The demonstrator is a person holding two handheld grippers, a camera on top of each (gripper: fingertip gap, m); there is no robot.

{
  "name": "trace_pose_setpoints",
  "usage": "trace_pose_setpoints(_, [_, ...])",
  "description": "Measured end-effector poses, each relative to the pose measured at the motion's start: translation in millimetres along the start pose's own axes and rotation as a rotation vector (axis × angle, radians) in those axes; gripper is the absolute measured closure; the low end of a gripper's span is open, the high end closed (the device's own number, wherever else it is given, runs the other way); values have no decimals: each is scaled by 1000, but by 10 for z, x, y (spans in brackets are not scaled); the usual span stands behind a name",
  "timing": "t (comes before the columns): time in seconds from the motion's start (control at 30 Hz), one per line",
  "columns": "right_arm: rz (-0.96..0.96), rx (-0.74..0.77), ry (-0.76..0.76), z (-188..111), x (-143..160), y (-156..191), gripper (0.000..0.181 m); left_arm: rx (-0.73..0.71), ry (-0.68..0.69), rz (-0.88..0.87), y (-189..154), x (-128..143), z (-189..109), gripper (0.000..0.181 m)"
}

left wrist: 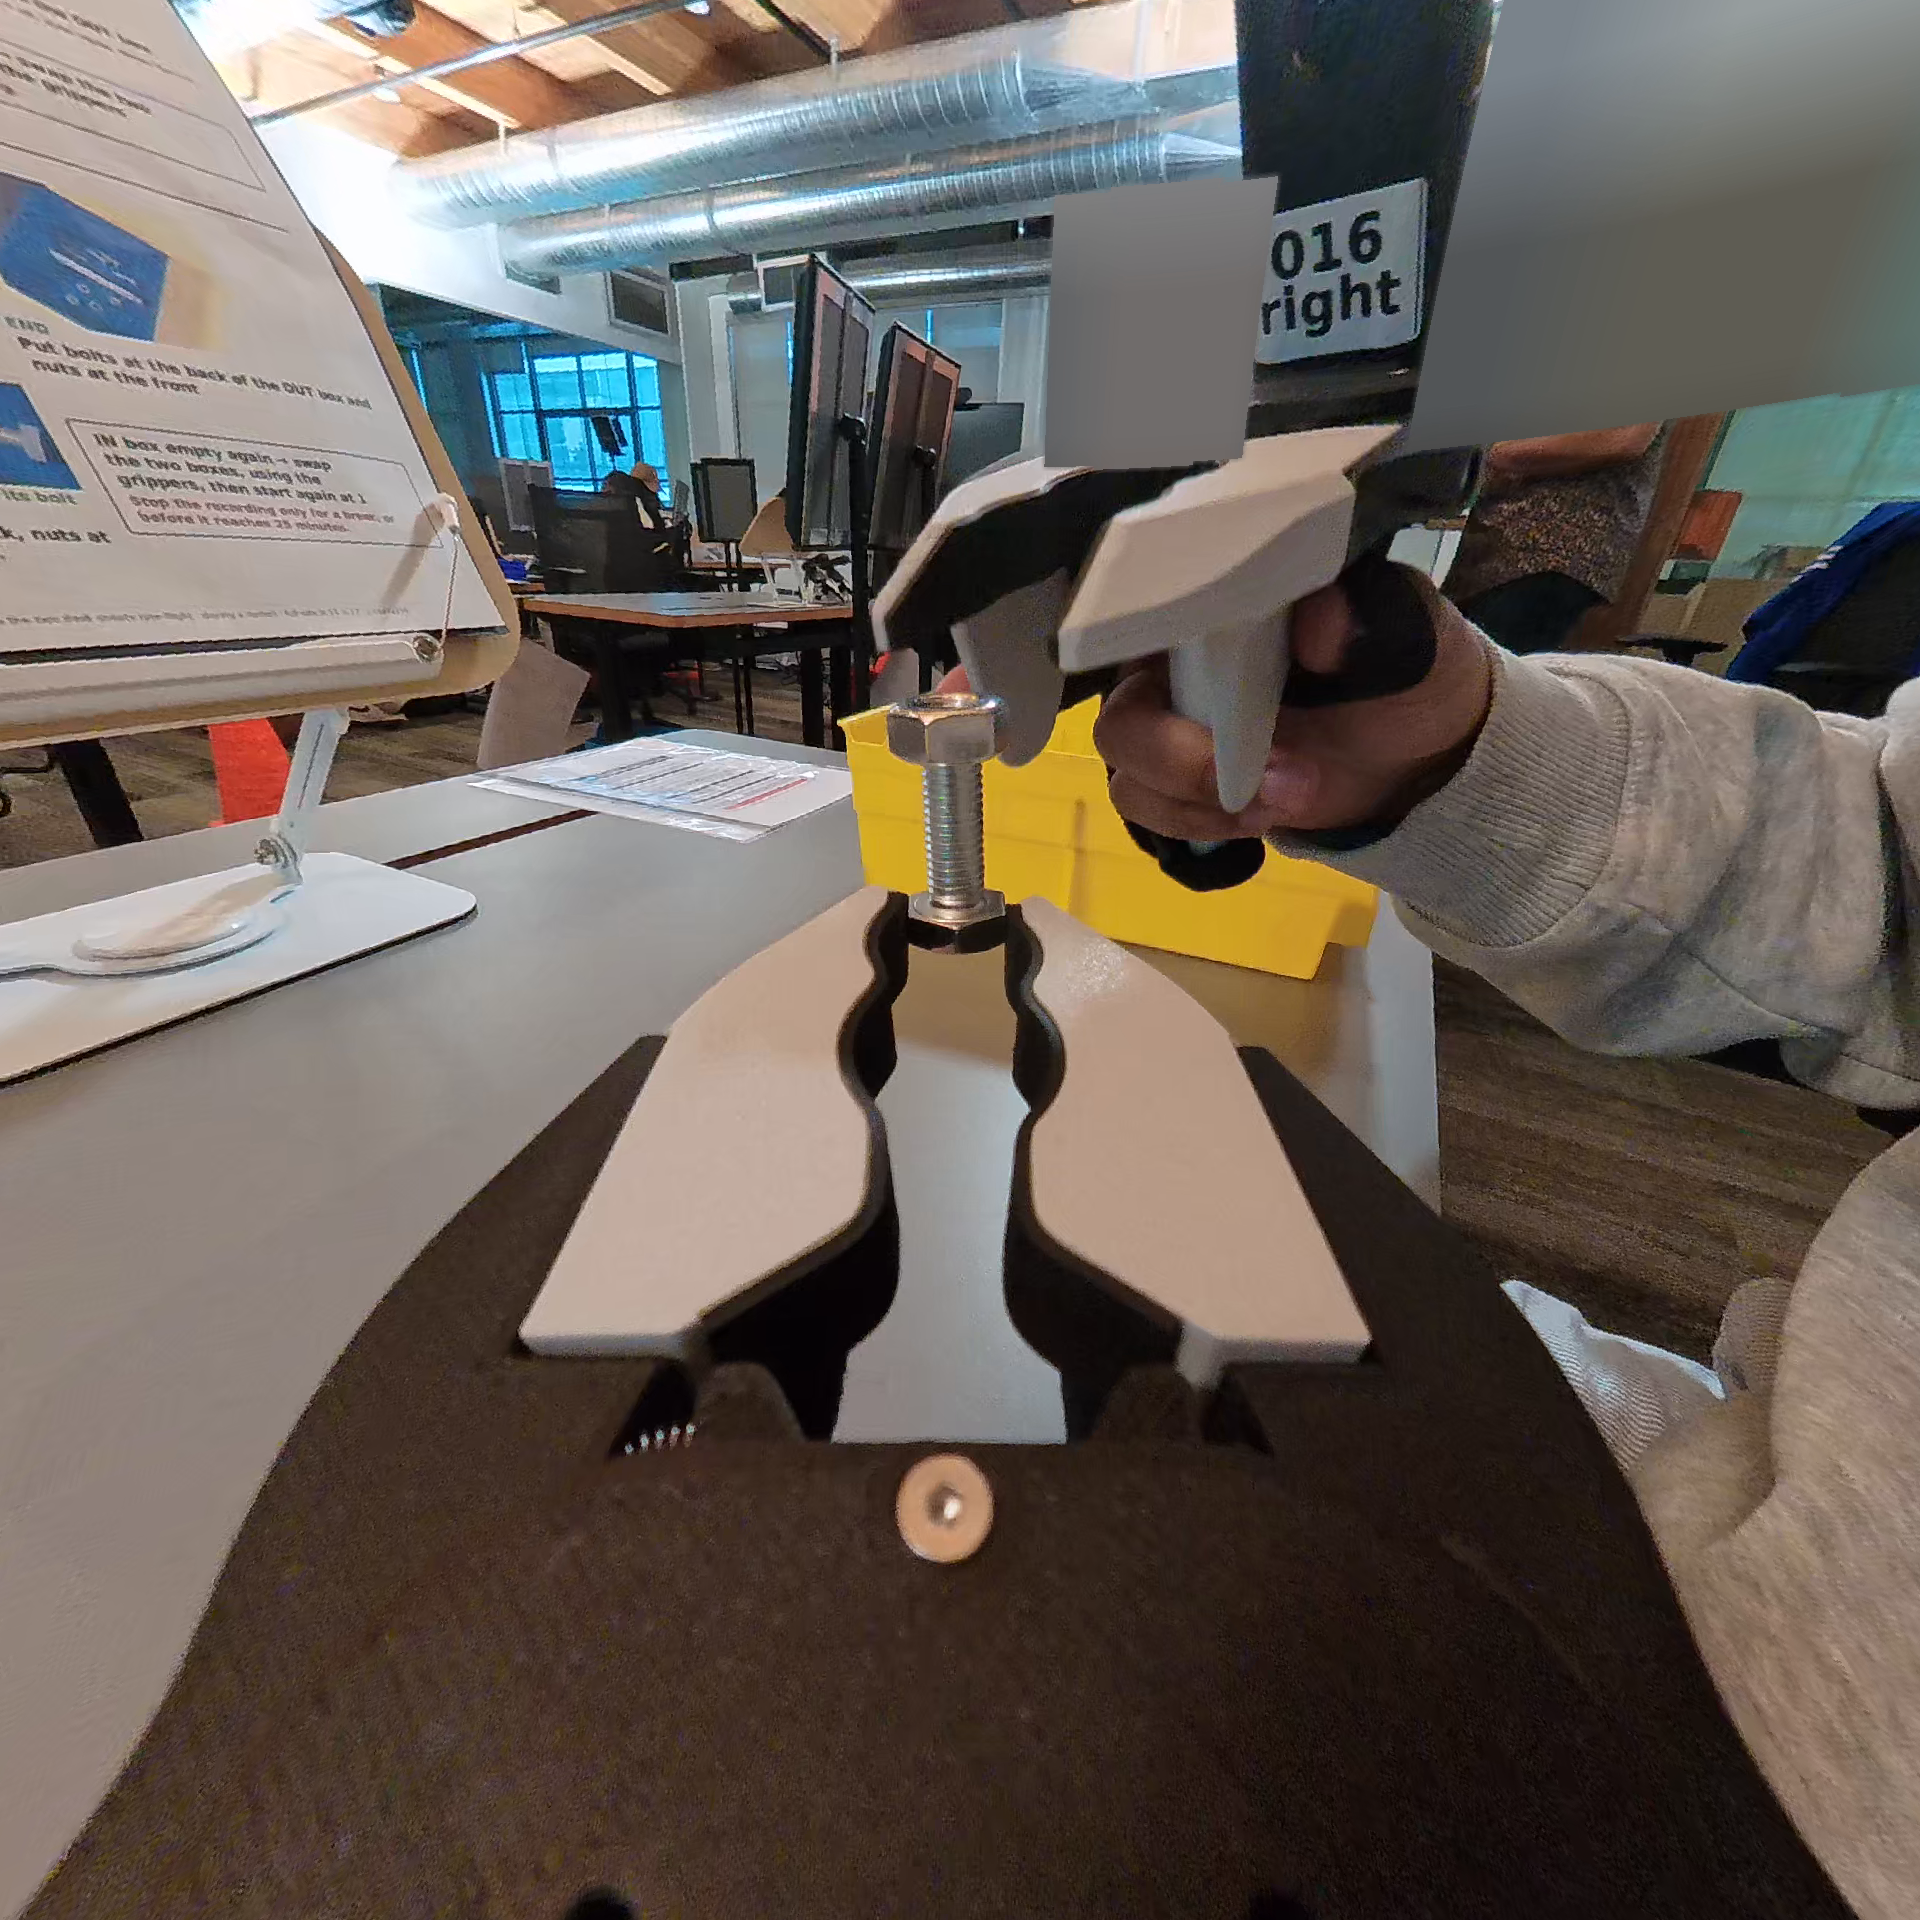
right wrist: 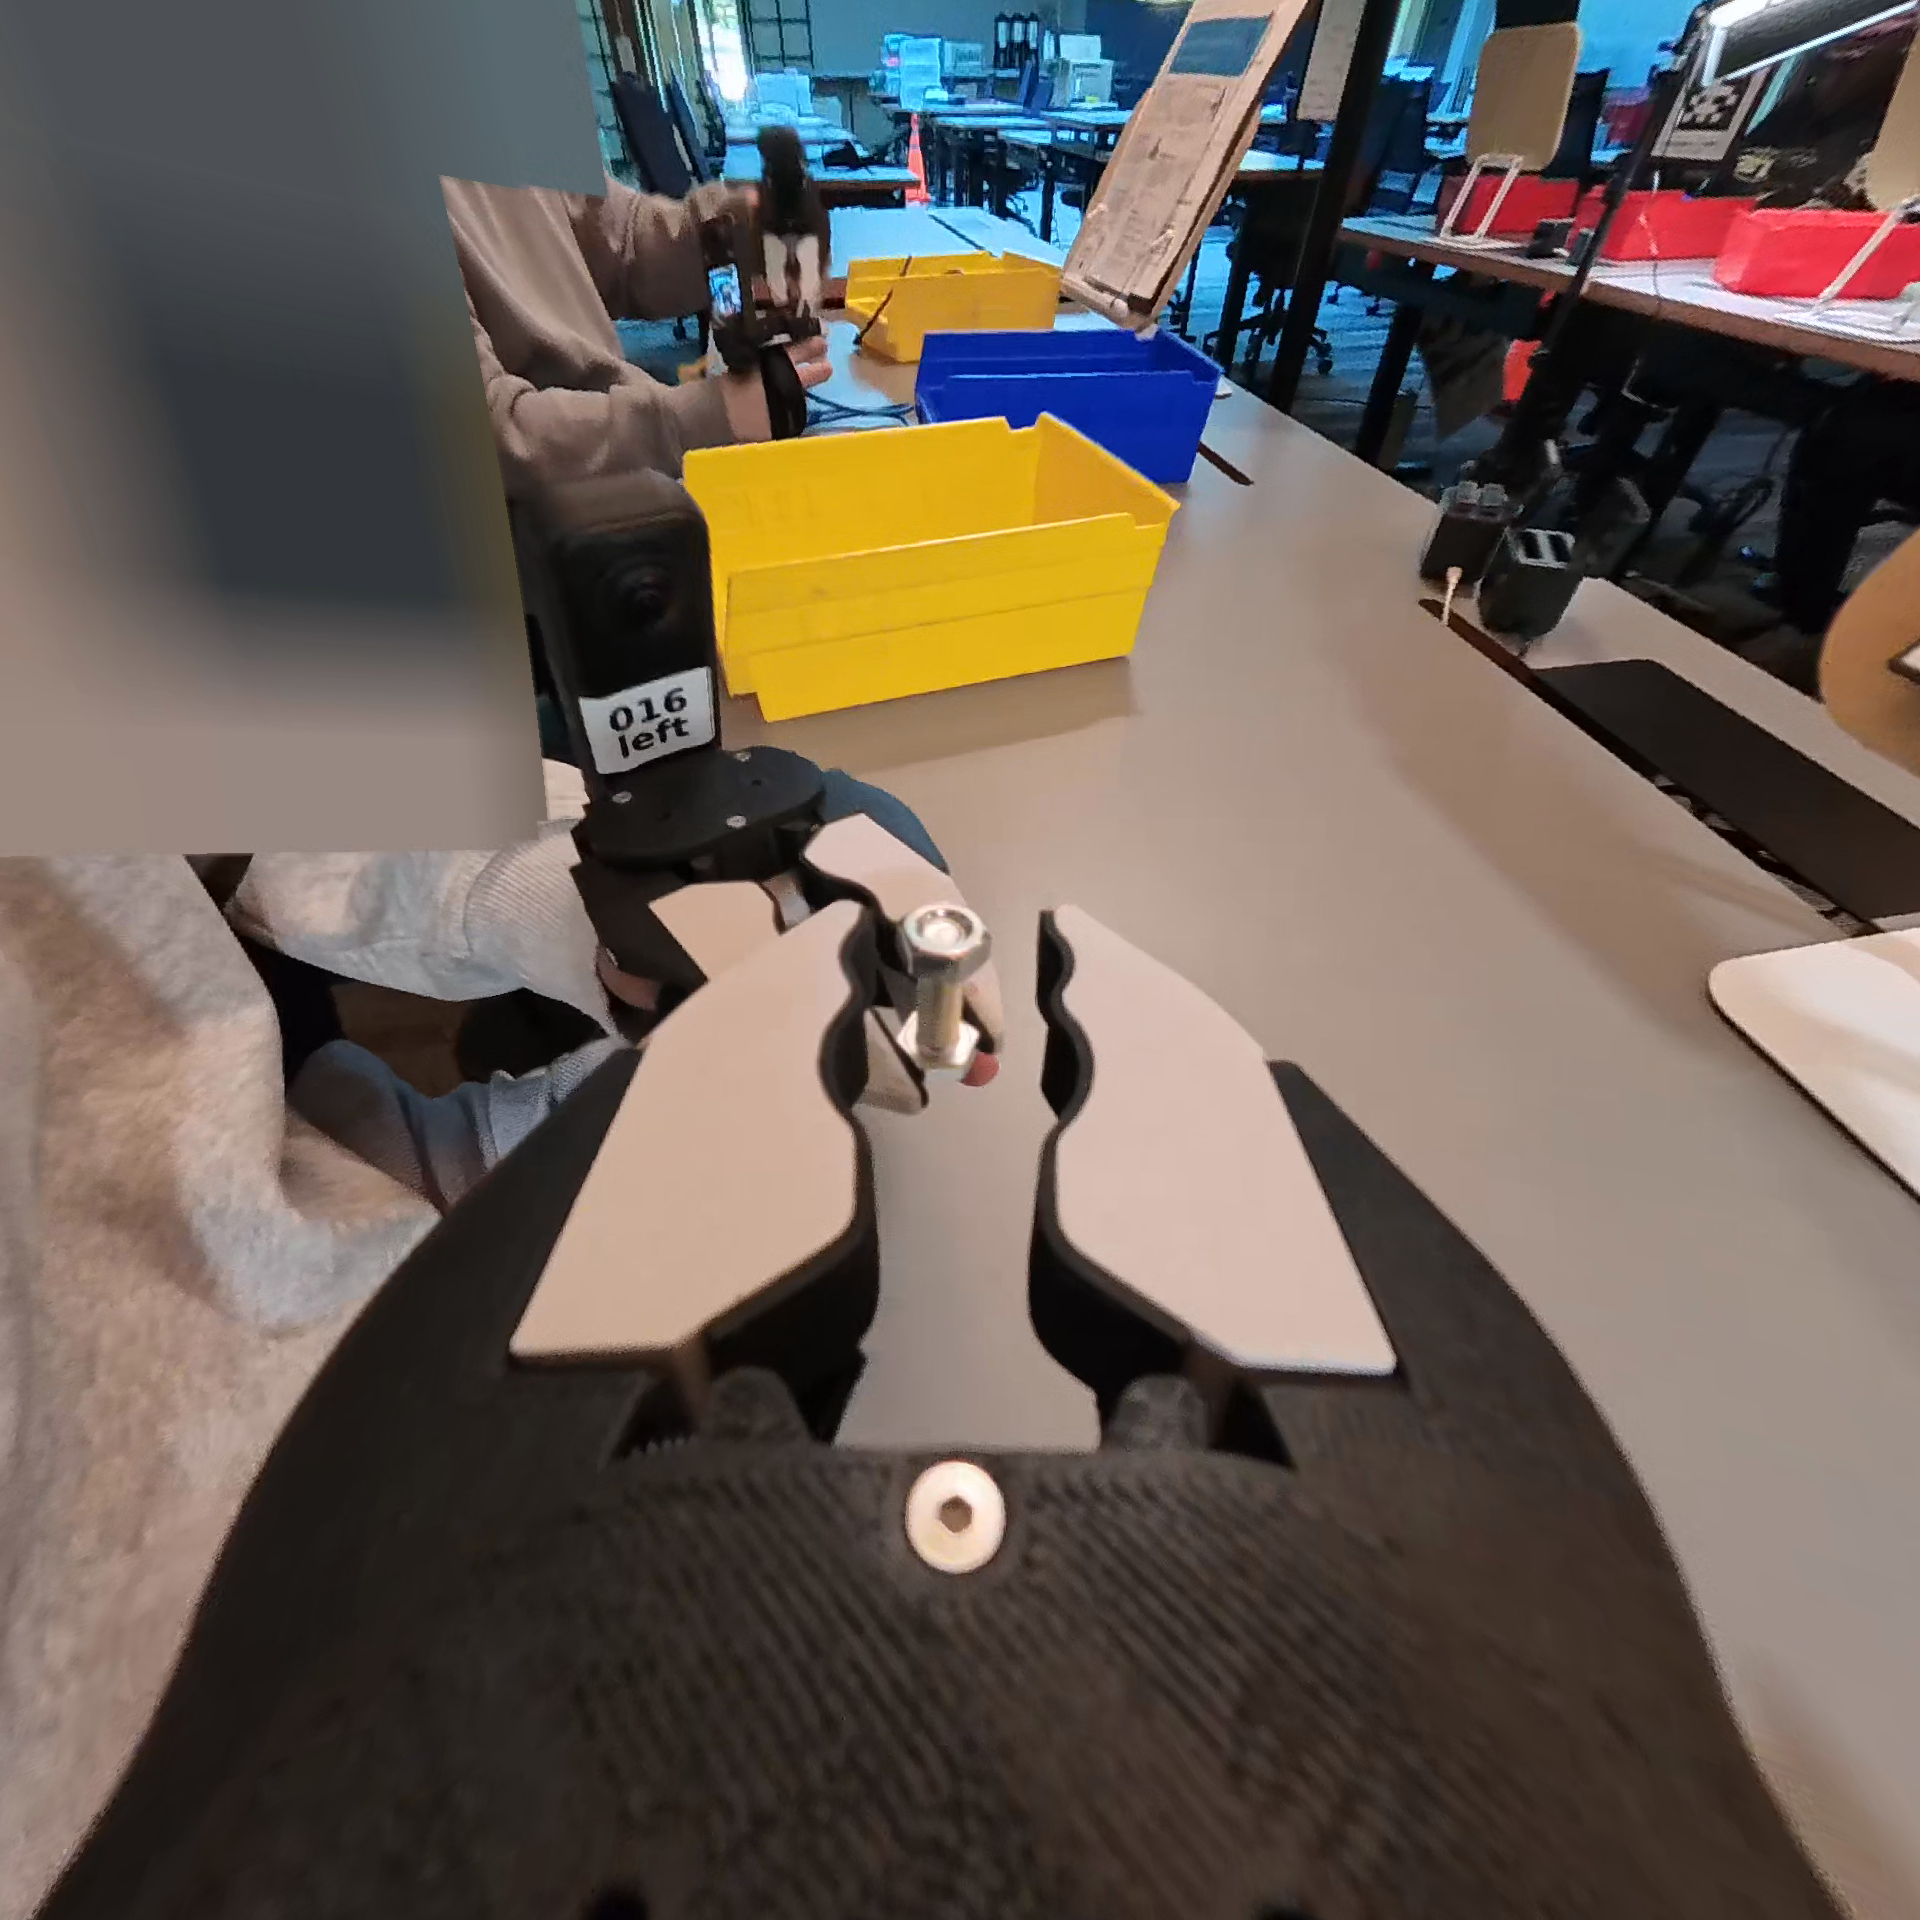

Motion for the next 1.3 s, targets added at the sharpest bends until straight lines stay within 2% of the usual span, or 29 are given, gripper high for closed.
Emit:
trace_pose_setpoints(0.17, [-99, 80, 69, 34, 80, -30, 154, -13, 9, -2, 16, 5, -1, 162])
trace_pose_setpoints(0.2, [-95, 80, 72, 18, 82, -47, 159, -17, 10, -8, 27, 7, -4, 163])
trace_pose_setpoints(0.27, [-70, 60, 60, -16, 82, -58, 180, -19, 10, -16, 38, 11, -7, 163])
trace_pose_setpoints(0.3, [-56, 47, 45, -22, 81, -49, 181, -21, 13, -17, 40, 14, -7, 162])
trace_pose_setpoints(0.37, [-34, 54, 23, -8, 89, -46, 177, -18, 16, -13, 33, 20, -2, 163])
trace_pose_setpoints(0.43, [-23, 57, 12, 25, 107, -35, 157, -15, 20, -10, 23, 28, 3, 163])
trace_pose_setpoints(0.5, [-2, 38, 7, 59, 124, -5, 147, -12, 23, -7, 18, 33, 6, 163])
trace_pose_setpoints(0.63, [-13, 72, 26, 80, 187, -19, 153, -13, 21, -7, 19, 31, 2, 163])
trace_pose_setpoints(0.77, [10, 95, -3, 15, 229, -96, 172, -15, 20, -12, 31, 40, -1, 163])
trace_pose_setpoints(0.83, [57, 80, -44, -15, 229, -119, 170, -13, 25, -10, 29, 49, 3, 163])
trace_pose_setpoints(0.93, [130, 36, -148, -32, 207, -73, 150, -12, 40, -1, 22, 72, 13, 163])
trace_pose_setpoints(1.0, [134, 51, -167, -10, 227, -49, 145, -8, 46, 2, 13, 84, 21, 162])
trace_pose_setpoints(1.17, [97, 56, -124, 45, 288, -19, 147, 3, 54, 4, -7, 99, 38, 162])
trace_pose_setpoints(1.3, [104, 49, -136, -8, 294, -51, 161, -6, 53, -5, 10, 104, 37, 162])
Point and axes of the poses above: each gripper's, where its closed fingertips meet, z out along the fingers, x out of its underside, y = z × x across the jaws, the point moved 5 cm from there along -z, back along the fingers, and after that the axes turned 6 degrees about x, right-handed, at the moved point
